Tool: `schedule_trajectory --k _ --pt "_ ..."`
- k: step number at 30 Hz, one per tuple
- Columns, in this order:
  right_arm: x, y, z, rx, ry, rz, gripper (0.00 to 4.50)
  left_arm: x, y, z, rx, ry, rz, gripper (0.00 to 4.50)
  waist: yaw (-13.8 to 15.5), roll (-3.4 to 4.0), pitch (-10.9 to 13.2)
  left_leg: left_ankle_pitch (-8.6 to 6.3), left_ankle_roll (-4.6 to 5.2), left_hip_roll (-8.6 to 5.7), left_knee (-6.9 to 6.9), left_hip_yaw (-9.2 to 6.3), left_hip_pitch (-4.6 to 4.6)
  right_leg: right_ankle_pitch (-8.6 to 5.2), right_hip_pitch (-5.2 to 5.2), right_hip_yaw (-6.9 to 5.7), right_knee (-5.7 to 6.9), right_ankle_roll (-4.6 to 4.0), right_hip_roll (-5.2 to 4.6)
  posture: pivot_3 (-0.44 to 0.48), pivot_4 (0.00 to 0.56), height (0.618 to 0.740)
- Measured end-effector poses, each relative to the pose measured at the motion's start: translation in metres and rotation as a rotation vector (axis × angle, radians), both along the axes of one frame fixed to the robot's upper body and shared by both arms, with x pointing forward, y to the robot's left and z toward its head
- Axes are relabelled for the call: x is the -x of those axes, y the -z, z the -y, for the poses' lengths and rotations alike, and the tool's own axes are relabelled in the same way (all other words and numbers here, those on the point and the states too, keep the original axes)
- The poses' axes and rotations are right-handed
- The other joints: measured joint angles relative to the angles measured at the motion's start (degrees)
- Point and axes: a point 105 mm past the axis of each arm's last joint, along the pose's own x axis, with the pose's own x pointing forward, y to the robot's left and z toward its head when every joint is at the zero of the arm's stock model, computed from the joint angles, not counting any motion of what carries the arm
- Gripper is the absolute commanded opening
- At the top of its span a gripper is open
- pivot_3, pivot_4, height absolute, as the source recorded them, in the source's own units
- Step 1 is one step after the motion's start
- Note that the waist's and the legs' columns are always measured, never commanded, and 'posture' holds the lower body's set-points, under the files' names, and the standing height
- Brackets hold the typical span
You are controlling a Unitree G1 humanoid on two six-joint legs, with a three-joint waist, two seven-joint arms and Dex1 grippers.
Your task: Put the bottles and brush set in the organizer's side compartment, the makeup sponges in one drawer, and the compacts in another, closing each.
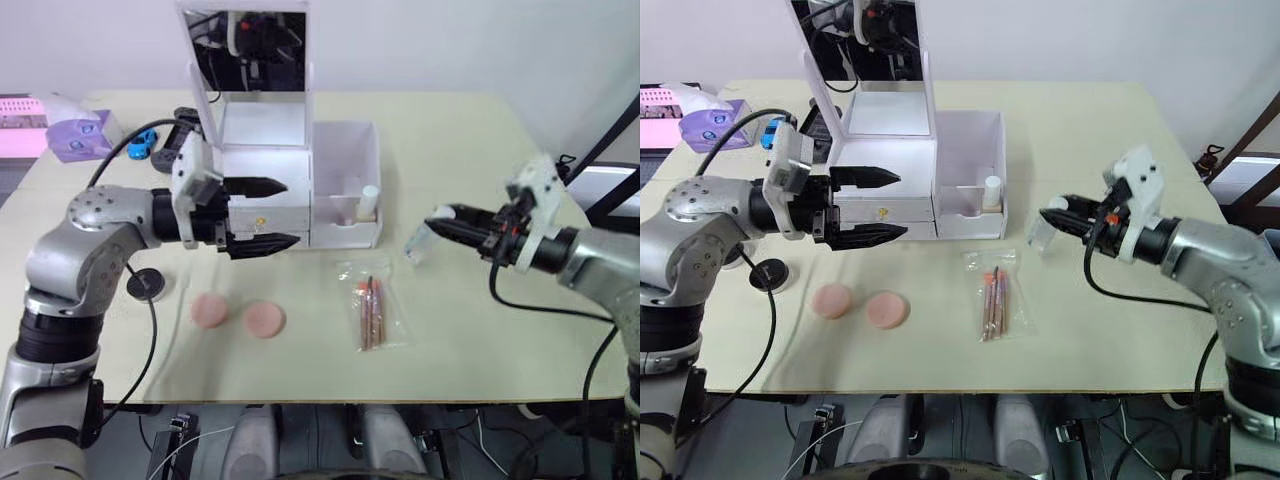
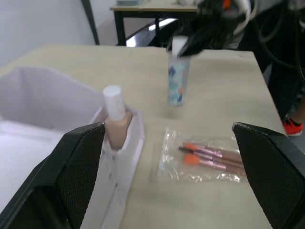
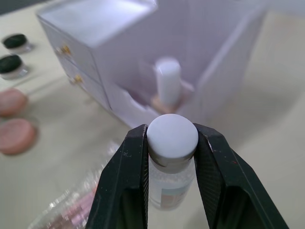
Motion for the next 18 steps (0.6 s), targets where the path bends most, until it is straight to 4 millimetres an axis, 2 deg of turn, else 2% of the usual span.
schedule_trajectory --k 7,13,18 --pt "-0.003 -0.056 -0.05 -0.022 -0.189 0.112 1.37 -0.004 0.004 -0.026 0.033 -0.13 -0.003 4.5 -0.1 0.0 0.0 0.0 0.0 0.01 -0.05 0.02 -0.04 0.02 -0.08 0.0 -0.02 -0.04 -0.02 0.0 0.15 0.729" --pt "-0.031 -0.051 -0.074 0.004 -0.197 0.074 1.37 0.004 0.005 -0.052 0.068 -0.236 0.006 4.5 0.0 0.0 0.0 0.0 0.0 0.0 -0.07 0.06 -0.09 0.02 -0.11 0.0 -0.05 -0.05 -0.03 0.0 0.15 0.729" --pt "-0.049 -0.038 -0.095 0.032 -0.235 0.055 1.37 0.015 0.004 -0.053 0.08 -0.263 0.025 4.5 -0.1 0.0 0.0 0.0 0.0 0.01 -0.07 0.06 -0.12 0.03 -0.12 0.0 -0.03 -0.05 -0.03 0.0 0.15 0.729"
